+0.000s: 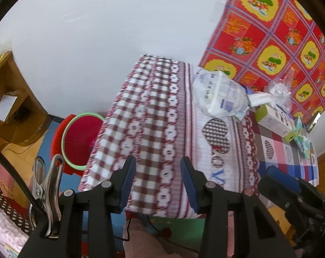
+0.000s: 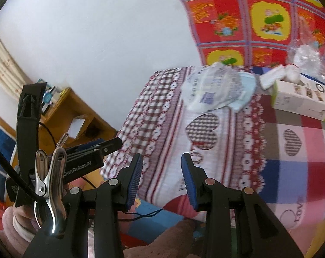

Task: Collect trash
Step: 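Lower both open grippers onto the large white plastic bag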

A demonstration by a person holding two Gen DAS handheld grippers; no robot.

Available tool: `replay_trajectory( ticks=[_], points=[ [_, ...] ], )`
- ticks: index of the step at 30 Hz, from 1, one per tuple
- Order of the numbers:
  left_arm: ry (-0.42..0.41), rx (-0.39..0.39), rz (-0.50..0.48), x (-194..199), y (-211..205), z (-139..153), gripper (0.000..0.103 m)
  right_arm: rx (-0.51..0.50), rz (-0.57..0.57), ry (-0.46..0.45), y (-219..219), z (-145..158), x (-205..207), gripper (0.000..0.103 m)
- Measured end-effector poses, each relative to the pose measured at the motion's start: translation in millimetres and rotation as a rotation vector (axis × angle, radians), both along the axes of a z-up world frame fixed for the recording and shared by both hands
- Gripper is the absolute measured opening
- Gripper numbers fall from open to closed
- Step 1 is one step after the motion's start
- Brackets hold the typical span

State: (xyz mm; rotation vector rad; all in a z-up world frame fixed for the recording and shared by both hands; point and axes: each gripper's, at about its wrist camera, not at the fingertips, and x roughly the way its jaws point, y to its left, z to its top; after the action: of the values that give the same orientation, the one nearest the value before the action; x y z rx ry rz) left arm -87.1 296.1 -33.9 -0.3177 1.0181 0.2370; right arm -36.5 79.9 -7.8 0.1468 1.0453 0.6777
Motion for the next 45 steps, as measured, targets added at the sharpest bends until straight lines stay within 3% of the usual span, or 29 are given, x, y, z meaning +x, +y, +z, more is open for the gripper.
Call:
replay_trajectory(
  ticks=[9, 21, 34, 45],
  points=[
    [-0.021, 0.015, -0.084, 40.8, -24.7, 9.0, 0.045, -0.012, -0.121, 0.002, -25.8, -1.0, 38.9, 0.038],
    [-0.019, 0.010, -0.191, 123.2, -28.7, 1.9, 0.045, -0.051, -0.215, 0.031, -26.2, -21.3, 99.0, 0.038],
    [0.033, -0.013, -0.271, 203.9, -21.3, -33.5, 0.045, -0.098, -0.265, 0.071, -15.8, -51.2, 161.7, 0.038],
    [0.080, -0.088, -0.314, 236.7, -11.3, -71.3, 0.045, -0.152, -0.249, 0.112, 0.1, -82.1, 192.7, 0.038]
  ],
)
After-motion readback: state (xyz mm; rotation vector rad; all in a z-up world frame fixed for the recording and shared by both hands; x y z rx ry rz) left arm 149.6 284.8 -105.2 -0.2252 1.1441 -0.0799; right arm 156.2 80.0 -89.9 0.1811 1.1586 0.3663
